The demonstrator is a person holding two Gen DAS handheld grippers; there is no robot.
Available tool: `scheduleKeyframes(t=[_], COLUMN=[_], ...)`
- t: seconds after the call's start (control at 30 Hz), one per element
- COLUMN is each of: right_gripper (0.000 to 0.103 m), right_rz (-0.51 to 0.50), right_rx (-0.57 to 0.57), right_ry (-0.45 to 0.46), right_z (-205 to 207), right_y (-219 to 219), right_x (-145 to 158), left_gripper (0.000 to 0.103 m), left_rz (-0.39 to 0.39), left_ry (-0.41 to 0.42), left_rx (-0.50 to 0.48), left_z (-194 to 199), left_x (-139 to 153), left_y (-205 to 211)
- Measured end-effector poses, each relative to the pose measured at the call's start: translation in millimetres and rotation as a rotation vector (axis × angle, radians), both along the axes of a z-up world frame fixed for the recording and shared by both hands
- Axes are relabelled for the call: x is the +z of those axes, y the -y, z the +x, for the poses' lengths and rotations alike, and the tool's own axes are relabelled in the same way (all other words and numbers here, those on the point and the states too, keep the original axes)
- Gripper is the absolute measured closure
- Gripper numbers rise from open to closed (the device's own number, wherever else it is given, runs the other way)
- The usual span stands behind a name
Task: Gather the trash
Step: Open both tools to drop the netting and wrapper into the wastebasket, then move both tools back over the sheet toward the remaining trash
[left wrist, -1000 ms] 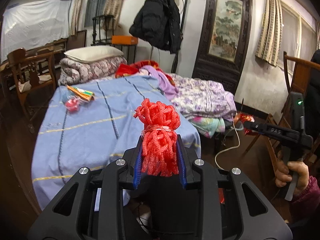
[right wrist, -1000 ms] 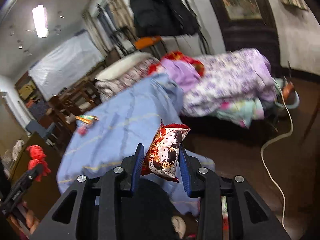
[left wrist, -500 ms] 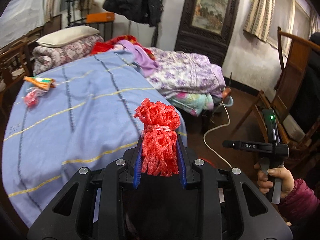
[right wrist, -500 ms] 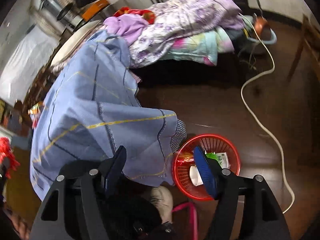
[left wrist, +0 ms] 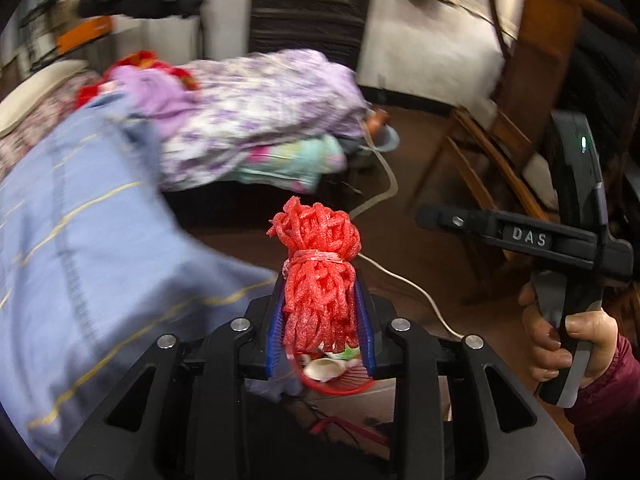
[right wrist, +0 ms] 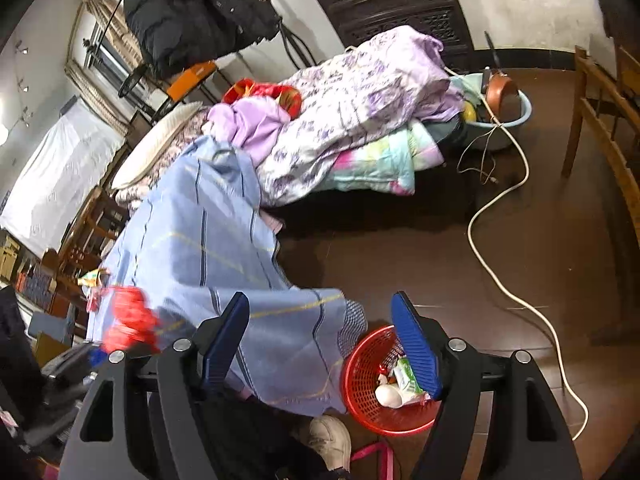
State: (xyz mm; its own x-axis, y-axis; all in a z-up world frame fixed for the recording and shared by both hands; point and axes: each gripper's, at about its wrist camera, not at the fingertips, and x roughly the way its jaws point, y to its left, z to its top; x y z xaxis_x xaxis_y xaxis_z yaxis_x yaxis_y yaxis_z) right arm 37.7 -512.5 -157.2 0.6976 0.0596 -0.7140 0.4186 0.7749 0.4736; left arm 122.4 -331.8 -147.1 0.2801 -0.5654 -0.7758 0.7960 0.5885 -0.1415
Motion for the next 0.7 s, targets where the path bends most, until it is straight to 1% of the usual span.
scheduleKeyframes(t=[0.03,0.07,0.1,0.13,0.2,0.27,0.33,0.47,0.63,0.7], right_gripper=[0.030,0.030,0.030,0.030,0.030,0.030,0.030,0.030,0.029,0.026], right_rz=[0.000,-0.001,0.000,0.002,0.011,0.009,0.004,-0.015,-0.038,-0.056], right_rx=[-0.008,-0.017,-0.026,-0.033,-0.044,-0.044,-0.038,-0.025,-0.001,0.018], right_ry=[0.002,0.005,0.007,0.010,0.024,0.031,0.035,0.042,0.062,0.072], right_z=[-2.1,-4.3,-6.6,-8.5,-12.4,-13.4,-13.1,-10.3,-6.4,-3.5], right_y=[3.9,8.1,11.2,14.4,19.8,20.3,18.4,8.4,-7.5,-19.2], right_x=[1.5,2.6,3.4,4.1,7.0,9.1,10.9,17.8,32.6,41.4], left_gripper=[0.051,0.043,0.032,0.029,0.028,0.023,0.021,0.019,0.019,0.018], left_rz=[0.011,0.026,0.038,0.044,0.044,0.040,0.029,0.001,-0.035,-0.053], left_ry=[-0.003,-0.003,-0.002,-0.002,-0.012,-0.004,0.014,0.005,0.026,0.033], left_rx=[-0.022,-0.036,-0.043,-0.046,-0.052,-0.038,-0.001,0.076,0.163,0.195], left_z=[-2.7,-5.0,-6.9,-7.7,-9.2,-8.0,-4.1,10.7,20.0,22.4], left_x=[-4.2,-8.5,-11.8,-13.6,-13.9,-9.8,-3.6,6.6,20.3,25.4], left_y=[11.3,21.8,28.2,32.1,33.4,28.7,18.1,-3.4,-37.3,-53.2])
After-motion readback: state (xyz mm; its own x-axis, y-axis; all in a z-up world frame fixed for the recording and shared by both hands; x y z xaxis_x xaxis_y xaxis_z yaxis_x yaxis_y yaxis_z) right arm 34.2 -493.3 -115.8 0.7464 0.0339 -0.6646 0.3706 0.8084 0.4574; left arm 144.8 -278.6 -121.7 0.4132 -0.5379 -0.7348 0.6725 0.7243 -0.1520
